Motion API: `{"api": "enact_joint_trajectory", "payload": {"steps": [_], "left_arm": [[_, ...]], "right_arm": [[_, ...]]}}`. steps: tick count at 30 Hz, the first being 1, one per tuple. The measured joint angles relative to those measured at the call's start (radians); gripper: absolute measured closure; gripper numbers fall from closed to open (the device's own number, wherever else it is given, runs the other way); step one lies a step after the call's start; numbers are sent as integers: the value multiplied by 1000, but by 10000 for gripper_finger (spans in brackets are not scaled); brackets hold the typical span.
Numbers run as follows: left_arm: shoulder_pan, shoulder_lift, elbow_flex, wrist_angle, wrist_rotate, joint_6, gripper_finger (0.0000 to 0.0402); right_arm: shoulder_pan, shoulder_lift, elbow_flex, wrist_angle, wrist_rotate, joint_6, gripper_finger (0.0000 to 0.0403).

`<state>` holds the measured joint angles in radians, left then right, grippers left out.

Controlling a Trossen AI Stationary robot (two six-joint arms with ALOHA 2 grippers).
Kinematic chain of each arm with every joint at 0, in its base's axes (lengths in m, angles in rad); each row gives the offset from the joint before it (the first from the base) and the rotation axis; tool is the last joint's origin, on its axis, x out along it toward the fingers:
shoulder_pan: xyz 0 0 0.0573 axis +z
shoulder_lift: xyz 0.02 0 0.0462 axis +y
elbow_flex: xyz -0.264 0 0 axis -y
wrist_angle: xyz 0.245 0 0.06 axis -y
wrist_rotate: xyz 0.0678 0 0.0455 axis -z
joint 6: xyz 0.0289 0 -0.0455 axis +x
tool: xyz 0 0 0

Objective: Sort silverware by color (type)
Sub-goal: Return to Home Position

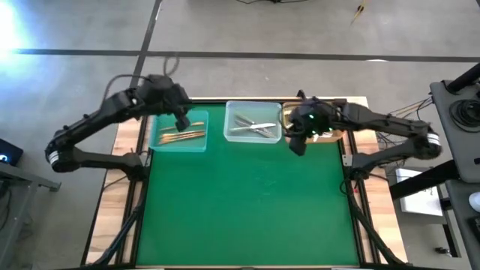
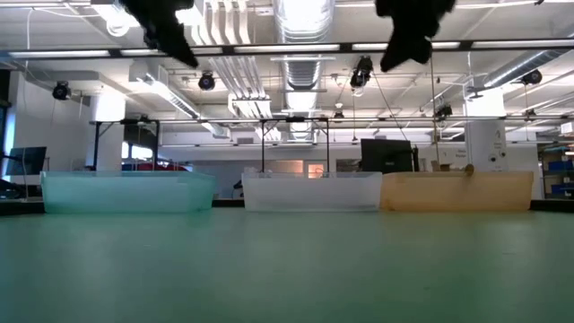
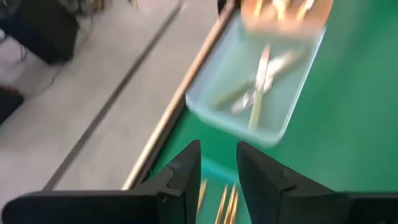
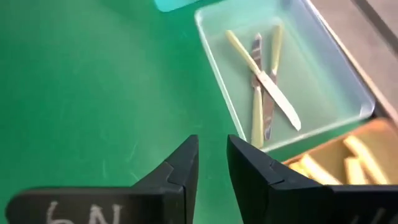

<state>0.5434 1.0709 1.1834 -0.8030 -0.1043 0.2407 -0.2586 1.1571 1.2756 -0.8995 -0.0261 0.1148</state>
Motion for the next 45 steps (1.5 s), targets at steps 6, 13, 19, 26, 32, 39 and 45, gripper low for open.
{"api": "enact_joint_trajectory", "payload": {"steps": [6,13,19,26,32,39,45], "left_arm": [[0,-8,187,-14,45,-70,315],[-1,-8,311,1,58,-140,315],[-2,-16,307,17,171,-236,315],[-8,-45,235,17,197,-333,315],[-22,-95,156,45,196,-404,315],[-52,-161,55,210,196,-439,315],[-67,-198,-3,296,196,-460,315]], "right_arm": [[-5,-210,-431,414,-40,171,334],[-7,-369,-775,952,5,316,326],[-7,-439,-907,1132,71,282,328],[-8,-523,-1055,1263,164,318,326],[-8,-585,-1168,1436,231,345,321],[-9,-655,-1235,1465,319,343,323],[-9,-685,-1246,1459,324,333,317]]}}
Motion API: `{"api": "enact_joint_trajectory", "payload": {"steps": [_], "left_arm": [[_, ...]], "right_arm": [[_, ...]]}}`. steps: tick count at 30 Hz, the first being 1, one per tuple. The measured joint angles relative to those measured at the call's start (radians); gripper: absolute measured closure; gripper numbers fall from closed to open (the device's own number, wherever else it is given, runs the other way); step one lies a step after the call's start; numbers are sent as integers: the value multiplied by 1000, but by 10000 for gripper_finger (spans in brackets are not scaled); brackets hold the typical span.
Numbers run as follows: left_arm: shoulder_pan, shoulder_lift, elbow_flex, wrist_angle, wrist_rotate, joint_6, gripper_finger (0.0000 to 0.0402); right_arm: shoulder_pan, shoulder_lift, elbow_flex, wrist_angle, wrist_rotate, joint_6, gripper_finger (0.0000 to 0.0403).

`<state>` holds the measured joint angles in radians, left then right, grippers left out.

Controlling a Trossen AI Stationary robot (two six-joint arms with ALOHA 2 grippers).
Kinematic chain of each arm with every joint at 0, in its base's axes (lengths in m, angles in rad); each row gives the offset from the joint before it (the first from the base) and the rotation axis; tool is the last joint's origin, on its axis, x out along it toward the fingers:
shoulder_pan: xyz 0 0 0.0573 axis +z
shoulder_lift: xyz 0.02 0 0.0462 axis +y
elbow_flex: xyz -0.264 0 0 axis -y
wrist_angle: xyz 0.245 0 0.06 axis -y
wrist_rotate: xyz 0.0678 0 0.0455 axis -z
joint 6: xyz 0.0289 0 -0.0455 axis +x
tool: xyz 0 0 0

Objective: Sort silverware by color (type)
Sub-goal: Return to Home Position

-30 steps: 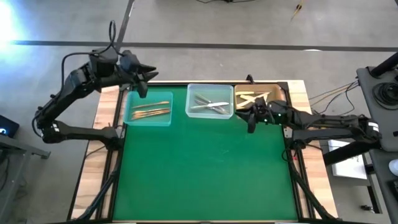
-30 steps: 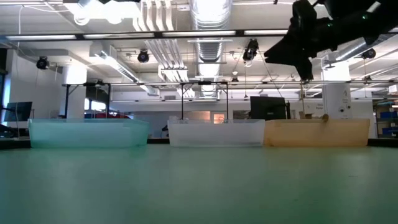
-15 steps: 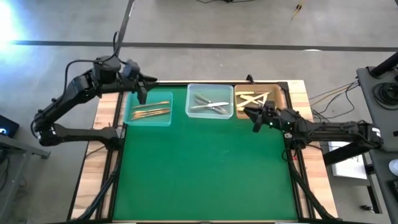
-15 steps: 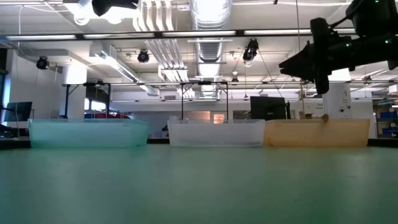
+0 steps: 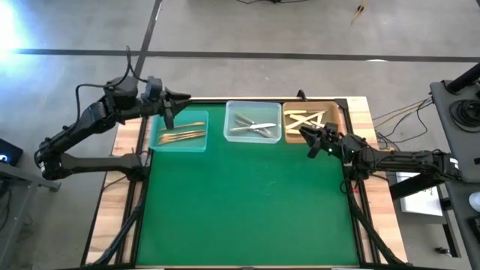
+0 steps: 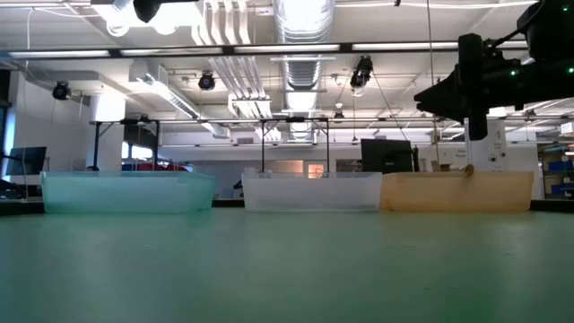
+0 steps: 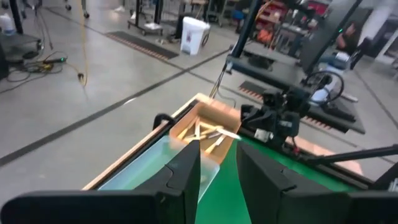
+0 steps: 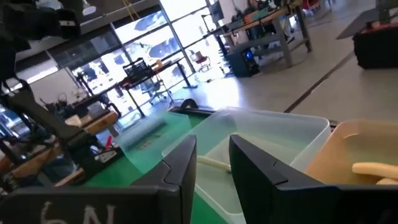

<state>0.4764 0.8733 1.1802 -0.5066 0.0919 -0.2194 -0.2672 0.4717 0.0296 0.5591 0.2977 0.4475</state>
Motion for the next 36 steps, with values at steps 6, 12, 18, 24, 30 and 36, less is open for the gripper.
{"api": "enact_joint_trajectory", "payload": {"steps": [6,12,18,24,30,36], "left_arm": [[-18,-44,-87,163,109,68,315],[-29,-141,-265,337,247,70,315],[-48,-230,-565,691,248,-97,315],[-57,-196,-834,1151,248,-171,315],[-57,-114,-980,1288,178,-192,315],[-57,-47,-1007,1334,156,-54,315]], "right_arm": [[0,0,0,-32,78,-77,309],[0,0,0,-129,109,24,309],[0,2,0,-212,124,75,313],[0,2,0,-275,123,73,322],[0,2,0,-281,122,73,325],[0,2,0,-281,122,73,317]]}}
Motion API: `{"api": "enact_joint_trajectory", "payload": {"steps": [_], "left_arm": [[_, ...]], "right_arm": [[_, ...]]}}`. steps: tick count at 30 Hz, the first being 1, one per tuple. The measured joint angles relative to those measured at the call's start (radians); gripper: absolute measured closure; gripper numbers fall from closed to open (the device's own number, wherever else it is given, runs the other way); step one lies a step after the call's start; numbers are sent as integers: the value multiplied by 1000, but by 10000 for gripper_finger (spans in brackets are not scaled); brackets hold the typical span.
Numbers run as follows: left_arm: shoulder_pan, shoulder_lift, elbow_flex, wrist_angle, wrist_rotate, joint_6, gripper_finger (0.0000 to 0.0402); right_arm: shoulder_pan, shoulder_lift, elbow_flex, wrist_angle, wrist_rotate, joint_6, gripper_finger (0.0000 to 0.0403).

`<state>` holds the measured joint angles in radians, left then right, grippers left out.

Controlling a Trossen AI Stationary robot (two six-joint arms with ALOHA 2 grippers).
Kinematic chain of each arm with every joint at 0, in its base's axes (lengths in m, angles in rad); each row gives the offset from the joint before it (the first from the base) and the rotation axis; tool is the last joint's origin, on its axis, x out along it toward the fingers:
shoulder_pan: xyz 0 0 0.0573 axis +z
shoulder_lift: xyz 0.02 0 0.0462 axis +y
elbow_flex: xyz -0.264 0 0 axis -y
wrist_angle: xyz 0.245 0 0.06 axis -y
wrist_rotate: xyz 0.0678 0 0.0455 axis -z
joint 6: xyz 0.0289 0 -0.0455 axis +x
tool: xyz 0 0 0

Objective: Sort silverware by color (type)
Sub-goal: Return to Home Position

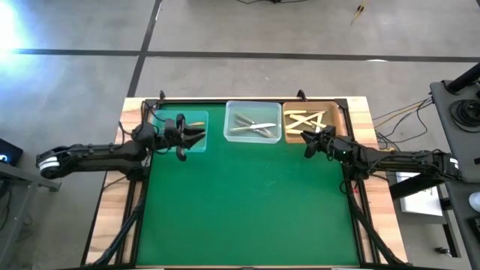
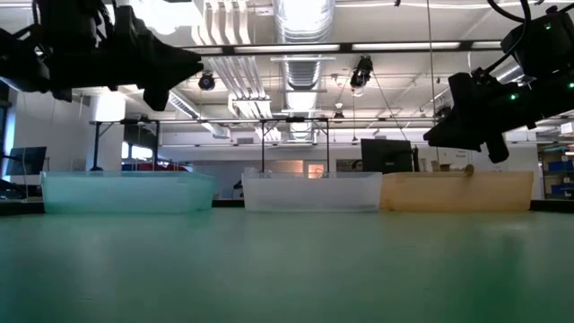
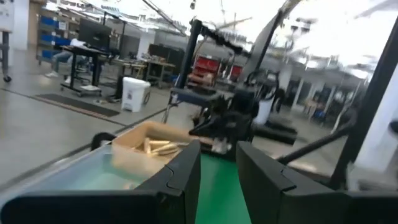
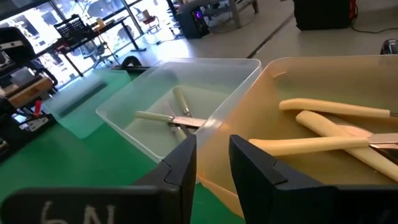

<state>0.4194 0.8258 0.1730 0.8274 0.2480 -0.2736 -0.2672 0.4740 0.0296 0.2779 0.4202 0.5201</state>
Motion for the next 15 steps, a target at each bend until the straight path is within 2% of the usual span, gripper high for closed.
{"api": "enact_joint_trajectory", "payload": {"steps": [7,11,13,15], "left_arm": [[0,93,0,-45,56,135,315],[0,145,-14,-62,71,143,315],[0,160,-37,-57,117,145,315],[0,123,-100,-27,140,146,315]], "right_arm": [[0,0,0,0,0,0,316],[0,0,0,-1,0,0,322],[0,0,0,-2,0,0,326],[0,0,0,-4,0,0,328]]}}
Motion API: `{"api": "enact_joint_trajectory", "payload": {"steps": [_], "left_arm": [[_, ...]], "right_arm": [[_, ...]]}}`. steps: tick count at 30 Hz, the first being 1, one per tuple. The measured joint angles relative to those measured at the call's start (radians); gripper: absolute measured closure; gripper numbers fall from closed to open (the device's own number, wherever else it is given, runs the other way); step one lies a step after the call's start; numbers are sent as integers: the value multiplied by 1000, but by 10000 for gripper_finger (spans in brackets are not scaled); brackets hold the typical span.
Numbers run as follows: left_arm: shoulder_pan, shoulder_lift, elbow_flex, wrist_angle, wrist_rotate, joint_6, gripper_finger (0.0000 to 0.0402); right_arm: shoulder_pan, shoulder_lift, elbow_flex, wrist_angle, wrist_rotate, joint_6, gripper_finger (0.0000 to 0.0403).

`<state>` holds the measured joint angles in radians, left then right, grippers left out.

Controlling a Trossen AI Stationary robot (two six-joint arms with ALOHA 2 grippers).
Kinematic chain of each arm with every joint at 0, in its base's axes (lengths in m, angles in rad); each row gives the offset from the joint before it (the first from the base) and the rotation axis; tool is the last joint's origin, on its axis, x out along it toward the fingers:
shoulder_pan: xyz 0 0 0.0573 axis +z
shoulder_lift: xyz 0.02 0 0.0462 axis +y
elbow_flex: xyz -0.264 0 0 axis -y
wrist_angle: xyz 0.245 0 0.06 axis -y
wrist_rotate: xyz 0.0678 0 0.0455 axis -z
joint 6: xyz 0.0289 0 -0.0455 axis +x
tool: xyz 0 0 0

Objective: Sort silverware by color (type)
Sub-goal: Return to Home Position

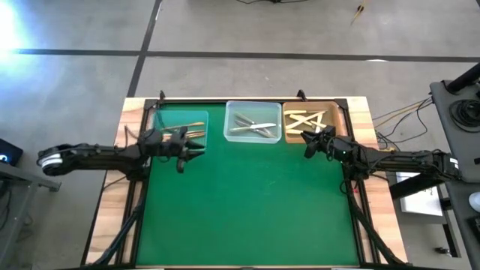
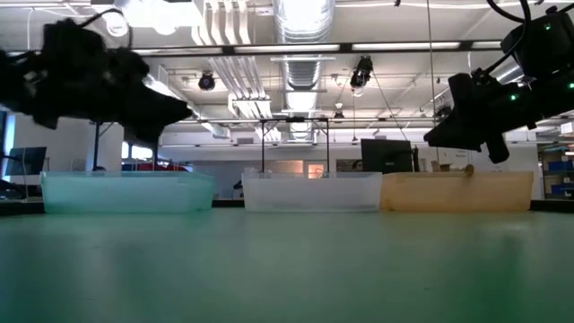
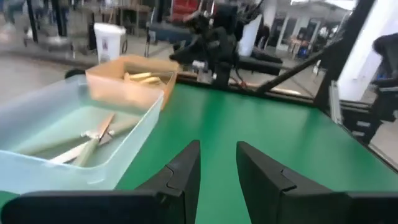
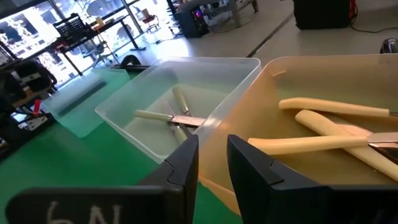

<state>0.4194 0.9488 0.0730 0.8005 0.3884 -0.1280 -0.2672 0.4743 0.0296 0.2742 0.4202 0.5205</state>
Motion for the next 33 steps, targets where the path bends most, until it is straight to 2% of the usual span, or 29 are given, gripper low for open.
{"api": "enact_joint_trajectory", "payload": {"steps": [2,5,11,21,30,33], "left_arm": [[0,-74,-63,30,5,1,315],[0,-220,-54,-158,6,3,315],[-1,-433,-62,-270,-24,48,315],[-1,-686,-62,-382,-273,47,315],[-1,-920,-62,-706,-456,68,315],[0,-950,-63,-760,-481,67,315]], "right_arm": [[0,0,0,-3,0,0,329],[0,0,0,-9,0,0,330],[0,7,0,-12,-8,0,326],[0,12,0,-9,-8,0,324],[0,12,0,-9,-8,0,328],[0,12,0,-9,-8,0,324]]}}
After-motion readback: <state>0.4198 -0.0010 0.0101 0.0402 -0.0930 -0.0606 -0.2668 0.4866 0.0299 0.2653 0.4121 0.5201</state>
